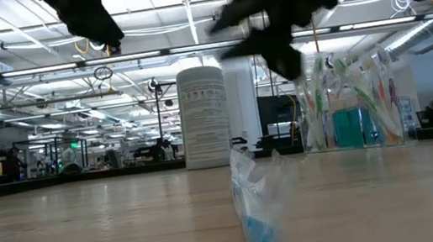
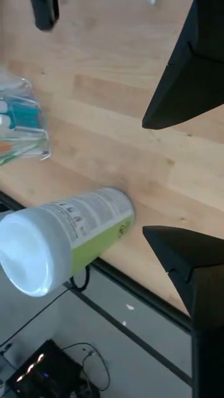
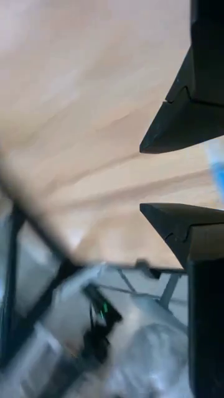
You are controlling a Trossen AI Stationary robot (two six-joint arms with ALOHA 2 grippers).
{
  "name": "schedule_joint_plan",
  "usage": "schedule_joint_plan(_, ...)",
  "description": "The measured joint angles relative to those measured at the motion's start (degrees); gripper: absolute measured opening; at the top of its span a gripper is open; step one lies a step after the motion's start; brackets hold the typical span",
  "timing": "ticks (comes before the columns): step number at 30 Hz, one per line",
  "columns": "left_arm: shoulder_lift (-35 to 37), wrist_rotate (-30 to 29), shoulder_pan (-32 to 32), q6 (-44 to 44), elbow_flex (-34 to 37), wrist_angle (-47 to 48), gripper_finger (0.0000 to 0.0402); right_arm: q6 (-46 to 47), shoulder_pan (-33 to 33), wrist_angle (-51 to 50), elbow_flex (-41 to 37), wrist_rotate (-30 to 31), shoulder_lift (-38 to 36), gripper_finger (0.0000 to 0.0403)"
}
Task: Pick & Place toothbrushing station
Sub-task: Put the blue toothbrush into the transparent organizer
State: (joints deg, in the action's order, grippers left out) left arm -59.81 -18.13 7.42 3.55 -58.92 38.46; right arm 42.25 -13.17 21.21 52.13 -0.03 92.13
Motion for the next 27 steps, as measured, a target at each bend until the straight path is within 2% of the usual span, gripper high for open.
schedule_joint_plan(2, 0.02, 0.00, 0.00, -0.64, 0.00, 0.05, 0.0271, 10.75, -0.61, -6.05, -0.01, 0.21, 1.38, 0.0130)
schedule_joint_plan(5, 0.00, 0.02, 0.00, -2.97, 0.00, -1.19, 0.0271, 20.16, -1.59, -11.32, -0.07, -0.10, 4.41, 0.0130)
schedule_joint_plan(14, -0.64, 0.08, -0.04, -7.04, 0.00, -4.25, 0.0271, 32.05, -2.82, 2.37, -0.01, -0.16, 13.60, 0.0130)
schedule_joint_plan(21, -0.64, 0.13, 0.00, -10.54, 0.00, -4.48, 0.0271, 36.11, -2.12, 5.49, 0.14, -0.03, 18.17, 0.0130)
schedule_joint_plan(27, -0.64, 0.12, 0.00, -12.32, 0.00, -4.42, 0.0271, 28.48, -0.47, 10.82, 0.06, 0.26, 19.05, 0.0130)
